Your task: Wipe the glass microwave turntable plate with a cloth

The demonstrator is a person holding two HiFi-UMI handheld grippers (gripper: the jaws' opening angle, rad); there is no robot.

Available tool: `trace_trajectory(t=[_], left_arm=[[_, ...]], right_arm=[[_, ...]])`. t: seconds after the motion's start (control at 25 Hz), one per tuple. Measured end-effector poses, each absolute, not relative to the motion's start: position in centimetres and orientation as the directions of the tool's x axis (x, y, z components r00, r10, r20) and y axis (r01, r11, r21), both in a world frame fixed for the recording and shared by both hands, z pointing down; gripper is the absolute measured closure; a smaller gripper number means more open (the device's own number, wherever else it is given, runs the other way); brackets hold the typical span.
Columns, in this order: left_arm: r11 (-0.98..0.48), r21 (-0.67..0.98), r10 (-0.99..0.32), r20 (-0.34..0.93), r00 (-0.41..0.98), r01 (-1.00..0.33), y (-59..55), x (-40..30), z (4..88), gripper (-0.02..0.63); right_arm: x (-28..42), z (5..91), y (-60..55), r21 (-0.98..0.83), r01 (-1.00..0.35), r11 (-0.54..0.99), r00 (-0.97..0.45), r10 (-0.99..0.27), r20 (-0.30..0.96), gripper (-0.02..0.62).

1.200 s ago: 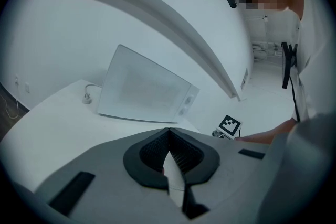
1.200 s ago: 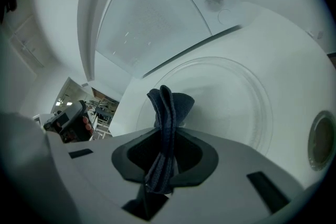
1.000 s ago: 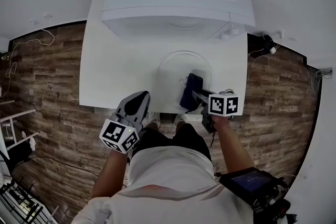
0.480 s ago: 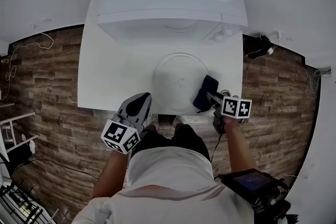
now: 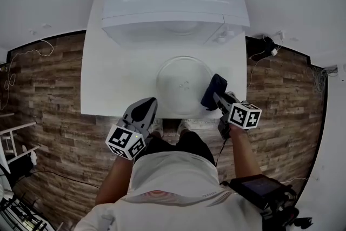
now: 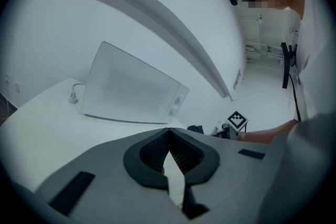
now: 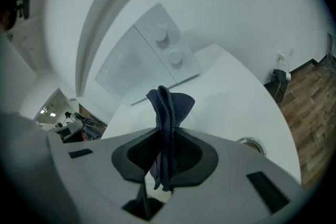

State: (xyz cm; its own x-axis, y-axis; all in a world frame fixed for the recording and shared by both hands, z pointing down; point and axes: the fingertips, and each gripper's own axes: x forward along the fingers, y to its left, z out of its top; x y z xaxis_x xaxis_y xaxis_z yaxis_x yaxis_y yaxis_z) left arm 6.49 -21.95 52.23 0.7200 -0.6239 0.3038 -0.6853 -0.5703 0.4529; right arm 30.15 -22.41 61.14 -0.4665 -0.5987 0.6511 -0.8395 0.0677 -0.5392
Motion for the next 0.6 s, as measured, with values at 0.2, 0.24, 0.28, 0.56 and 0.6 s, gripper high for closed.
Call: trace_trajectory(t=[0.2, 0.24, 0.28, 0.56, 0.6], left_arm=[[-0.646, 0.454, -0.572, 0.243, 0.783, -0.613, -22.1, 6.9, 50.0, 0.595], [-0.665, 0.451, -0.559, 0.230, 0.797, -0.596, -22.2, 7.0, 49.4, 0.597], [-0.684, 0.445, -0.543, 0.218, 0.811, -0.578, -22.4, 7.1, 49.0, 0.595], [-0.776, 0.398, -0.461, 0.170, 0.871, -0.489, -23.2, 7.4, 46.4, 0.597], [-0.782, 0.395, -0.457, 0.163, 0.874, -0.482, -23.1, 7.5, 45.9, 0.596]], right_arm=[[30.2, 54.1, -22.3, -0.497, -0.861, 0.111, -0.383, -0.785, 0.487, 0.532], [30.4, 52.8, -22.0, -0.480, -0.871, 0.107, -0.355, -0.813, 0.462, 0.532], [30.5, 51.5, -21.6, -0.465, -0.880, 0.101, -0.326, -0.839, 0.435, 0.531], [30.5, 45.3, -17.9, -0.420, -0.906, 0.054, -0.198, -0.931, 0.308, 0.532], [30.4, 44.7, -17.2, -0.418, -0.907, 0.050, -0.189, -0.936, 0.298, 0.532]])
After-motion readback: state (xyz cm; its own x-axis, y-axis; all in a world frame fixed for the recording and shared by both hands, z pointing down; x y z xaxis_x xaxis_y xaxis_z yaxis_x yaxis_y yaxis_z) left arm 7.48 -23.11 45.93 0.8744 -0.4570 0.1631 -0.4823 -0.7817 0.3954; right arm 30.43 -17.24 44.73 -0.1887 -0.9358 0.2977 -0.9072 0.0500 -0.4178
